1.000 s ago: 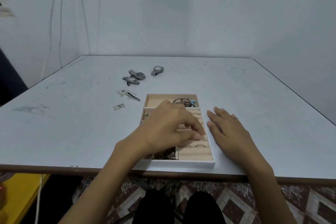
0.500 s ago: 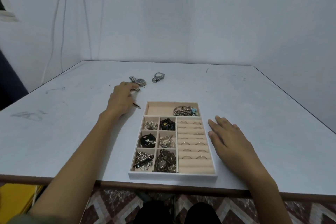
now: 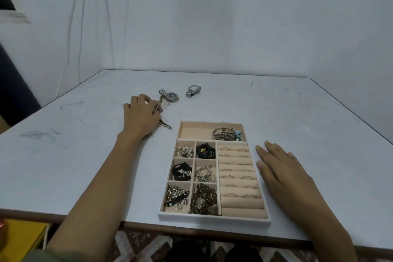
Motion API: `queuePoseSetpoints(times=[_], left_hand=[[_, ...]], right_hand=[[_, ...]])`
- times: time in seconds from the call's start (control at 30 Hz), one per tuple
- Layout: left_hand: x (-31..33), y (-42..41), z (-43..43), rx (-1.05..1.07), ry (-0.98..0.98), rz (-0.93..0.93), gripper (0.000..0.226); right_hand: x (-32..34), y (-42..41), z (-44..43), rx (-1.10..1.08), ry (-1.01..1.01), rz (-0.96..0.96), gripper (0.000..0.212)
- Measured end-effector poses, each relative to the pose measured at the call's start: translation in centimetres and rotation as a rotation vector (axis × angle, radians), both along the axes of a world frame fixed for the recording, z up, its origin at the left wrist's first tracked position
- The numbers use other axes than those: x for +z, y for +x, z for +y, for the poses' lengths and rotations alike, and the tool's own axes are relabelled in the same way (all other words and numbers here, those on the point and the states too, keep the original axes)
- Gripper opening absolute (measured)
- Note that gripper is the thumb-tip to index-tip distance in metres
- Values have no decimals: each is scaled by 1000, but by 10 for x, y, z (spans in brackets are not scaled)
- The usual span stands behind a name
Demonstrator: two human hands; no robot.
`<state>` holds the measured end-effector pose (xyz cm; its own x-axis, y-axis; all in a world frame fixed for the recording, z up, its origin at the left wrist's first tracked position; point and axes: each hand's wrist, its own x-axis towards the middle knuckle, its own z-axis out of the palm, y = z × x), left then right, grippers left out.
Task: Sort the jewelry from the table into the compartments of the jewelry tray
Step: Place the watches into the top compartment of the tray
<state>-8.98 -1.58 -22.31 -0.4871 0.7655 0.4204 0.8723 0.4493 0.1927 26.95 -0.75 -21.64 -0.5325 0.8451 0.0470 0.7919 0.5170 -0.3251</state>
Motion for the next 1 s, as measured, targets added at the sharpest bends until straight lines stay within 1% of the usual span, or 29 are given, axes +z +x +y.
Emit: queuePoseSetpoints(times=[0.17,0.3,0.37,0.43,0.5,0.53,0.63,0.73,0.83,0.9,0.93,1.0], left_hand=[[2,-3,-1,-55,29,-168,28],[6,-4,-5,-32,62,-181,19],[7,-5,-6,-35,77,-221,21],[8,-7,-6,-46,80,-279,27],[9,-9,-7,-68,97,-357,32],[10,-10,-8,-83,130,-409,31],[15,-7,-12,-110,269,-599,17],[20,-4,-13,-87,363,-730,9],[22,-6,-12,-38,391,-878,13],[22,-8,-13,-13,413,-1023,21],[20,-11,-13,-6,427,-1082,29],[12,-24,-9,1,421,-1110,47]], right_hand=[[1,0,-1,5,12,-13,50],[0,1,-2,11,23,-21,50],[1,1,-2,12,29,-28,51],[2,0,-4,17,34,-47,51],[5,-1,-5,21,36,-72,50],[8,-1,-4,20,41,-85,50],[23,0,10,48,23,-118,43],[48,-7,38,97,-118,-28,28],[74,-35,65,128,-173,112,22],[87,-65,79,153,-241,236,18],[92,-83,85,179,-295,282,19],[98,-123,94,228,-452,365,23]])
